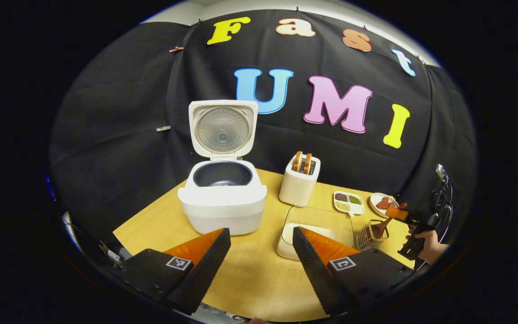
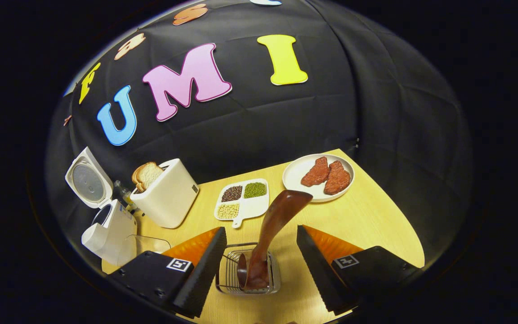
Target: Close the left gripper, press the button to open the rice cooker; take a wooden spoon from the chopstick holder with the right hand, scoop a spoonful of rice and pour it into the rice cooker, then put the wooden spoon back into the chopstick holder.
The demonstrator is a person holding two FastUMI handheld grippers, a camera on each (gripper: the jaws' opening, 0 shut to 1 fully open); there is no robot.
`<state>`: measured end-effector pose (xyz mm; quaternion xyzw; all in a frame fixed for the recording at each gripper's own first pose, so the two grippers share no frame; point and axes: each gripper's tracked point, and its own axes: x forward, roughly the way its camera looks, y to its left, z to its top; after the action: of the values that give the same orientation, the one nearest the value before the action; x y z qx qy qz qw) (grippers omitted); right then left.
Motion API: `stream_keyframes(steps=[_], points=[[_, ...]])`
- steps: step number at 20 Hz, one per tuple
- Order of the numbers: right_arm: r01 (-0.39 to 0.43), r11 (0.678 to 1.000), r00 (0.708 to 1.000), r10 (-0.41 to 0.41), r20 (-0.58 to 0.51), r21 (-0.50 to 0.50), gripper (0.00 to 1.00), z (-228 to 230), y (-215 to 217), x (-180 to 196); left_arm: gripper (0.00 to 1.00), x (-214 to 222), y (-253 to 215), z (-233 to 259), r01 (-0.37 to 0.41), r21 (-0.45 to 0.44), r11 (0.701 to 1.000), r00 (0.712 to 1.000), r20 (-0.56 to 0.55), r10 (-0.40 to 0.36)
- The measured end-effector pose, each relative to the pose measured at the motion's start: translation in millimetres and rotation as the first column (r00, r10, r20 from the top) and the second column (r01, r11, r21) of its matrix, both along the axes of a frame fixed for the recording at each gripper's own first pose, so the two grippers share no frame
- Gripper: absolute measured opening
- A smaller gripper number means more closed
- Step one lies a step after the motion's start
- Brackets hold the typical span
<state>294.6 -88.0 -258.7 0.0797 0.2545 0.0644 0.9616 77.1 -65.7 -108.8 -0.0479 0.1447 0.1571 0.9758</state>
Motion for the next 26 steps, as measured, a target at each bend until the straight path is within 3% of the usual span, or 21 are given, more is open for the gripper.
stream_keyframes(steps=[5, 7, 8, 11, 13, 15, 16, 18, 25, 26], points=[[-0.012, 1.000, 1.000, 0.013, -0.025, 0.015, 0.95, -15.7, 1.3, 21.2, 0.96, -4.3, -16.1, -15.0, -0.001, -0.040, 0.999, 1.000, -0.021, 0.000], [-0.006, 0.999, 1.000, 0.007, -0.023, 0.034, 0.82, -16.0, 2.7, 26.3, 0.96, -6.6, -21.0, -18.5, 0.005, -0.041, 0.999, 1.000, -0.026, -0.006], [-0.013, 0.998, 1.000, 0.014, -0.020, 0.054, 0.66, -15.3, 6.3, 27.6, 0.96, -7.3, -22.8, -21.1, 0.007, -0.040, 0.999, 0.999, -0.032, -0.009], [-0.016, 0.997, 0.999, 0.020, -0.042, 0.073, 0.59, -20.6, 7.7, 25.1, 0.96, -9.3, -23.3, -28.9, 0.007, -0.046, 0.999, 0.999, -0.046, -0.009], [0.002, 0.998, 0.999, 0.001, -0.043, 0.064, 0.19, -20.1, 6.9, 28.1, 0.96, -10.3, -24.7, -29.1, 0.010, -0.053, 0.999, 0.999, -0.039, -0.012], [0.021, 0.997, 0.998, -0.017, -0.067, 0.069, 0.19, -20.2, 2.1, 23.6, 0.96, -12.6, -22.7, -28.3, 0.010, -0.045, 0.999, 1.000, -0.029, -0.011], [0.027, 0.996, 0.996, -0.019, -0.086, 0.086, 0.24, -18.0, 4.2, 19.5, 0.96, -15.5, -21.4, -28.2, 0.008, -0.040, 0.999, 1.000, -0.026, -0.009], [0.025, 0.996, 0.996, -0.018, -0.083, 0.084, 0.19, -15.0, 7.8, 19.1, 0.96, -22.4, -17.5, -30.5, -0.002, -0.038, 0.999, 1.000, -0.021, 0.001], [-0.016, 1.000, 0.998, 0.014, 0.066, 0.023, 0.16, 45.6, 23.8, 9.2, 0.96, -41.2, 3.2, -31.8, -0.034, -0.069, 0.997, 0.999, 0.000, 0.034], [-0.021, 1.000, 0.996, 0.019, 0.083, 0.016, 0.12, 54.7, 27.1, 8.2, 0.96, -42.4, 7.1, -30.3, -0.035, -0.072, 0.997, 0.999, 0.007, 0.035]])
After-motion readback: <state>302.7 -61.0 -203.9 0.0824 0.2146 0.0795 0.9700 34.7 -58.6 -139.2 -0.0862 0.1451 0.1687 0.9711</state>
